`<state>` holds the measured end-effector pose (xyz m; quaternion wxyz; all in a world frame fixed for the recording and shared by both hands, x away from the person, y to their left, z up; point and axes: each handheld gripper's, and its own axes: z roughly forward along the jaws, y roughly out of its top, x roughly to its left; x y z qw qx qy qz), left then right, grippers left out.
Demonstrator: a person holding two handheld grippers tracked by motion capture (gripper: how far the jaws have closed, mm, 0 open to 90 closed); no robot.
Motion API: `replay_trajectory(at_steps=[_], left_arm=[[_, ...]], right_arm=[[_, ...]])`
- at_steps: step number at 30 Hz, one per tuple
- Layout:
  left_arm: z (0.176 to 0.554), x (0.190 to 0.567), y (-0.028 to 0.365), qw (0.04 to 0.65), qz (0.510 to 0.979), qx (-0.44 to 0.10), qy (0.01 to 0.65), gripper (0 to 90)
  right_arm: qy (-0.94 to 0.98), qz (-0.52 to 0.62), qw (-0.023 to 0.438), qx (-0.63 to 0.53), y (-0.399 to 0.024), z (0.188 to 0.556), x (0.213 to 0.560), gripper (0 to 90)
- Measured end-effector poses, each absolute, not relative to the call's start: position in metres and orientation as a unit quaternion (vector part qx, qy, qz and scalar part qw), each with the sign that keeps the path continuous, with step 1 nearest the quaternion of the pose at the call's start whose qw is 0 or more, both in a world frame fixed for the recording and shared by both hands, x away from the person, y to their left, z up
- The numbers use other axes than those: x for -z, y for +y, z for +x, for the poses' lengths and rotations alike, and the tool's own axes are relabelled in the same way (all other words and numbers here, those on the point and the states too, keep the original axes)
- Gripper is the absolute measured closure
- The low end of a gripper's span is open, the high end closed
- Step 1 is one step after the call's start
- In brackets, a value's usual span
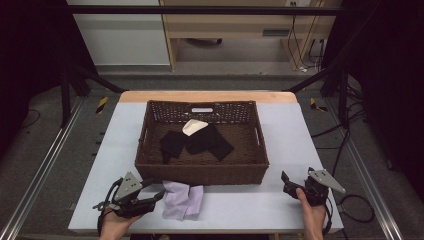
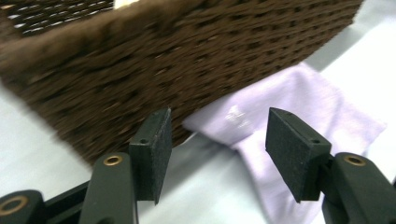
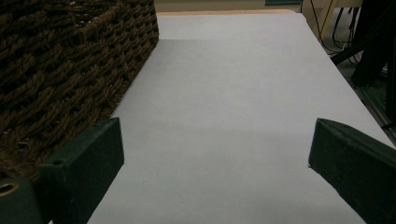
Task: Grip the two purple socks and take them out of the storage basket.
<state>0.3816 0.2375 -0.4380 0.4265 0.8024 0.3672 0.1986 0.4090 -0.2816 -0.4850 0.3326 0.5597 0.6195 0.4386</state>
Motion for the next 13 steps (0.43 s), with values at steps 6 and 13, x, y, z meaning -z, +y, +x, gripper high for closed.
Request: replay_trajectory(at_steps=[6,13], left_arm=[[0.381,0.439,0.255,0.439,0.785,-0.214,0.381,36.7],[0.38,0.432,0.262,0.454,0.767,-0.232,0.391,32.9]], right_arm=[[0.618,0.561,0.333,-0.44,-0.282,0.409,0.485,3.8],[0.617,0.563,0.326,-0.443,-0.283,0.409,0.485,3.7]])
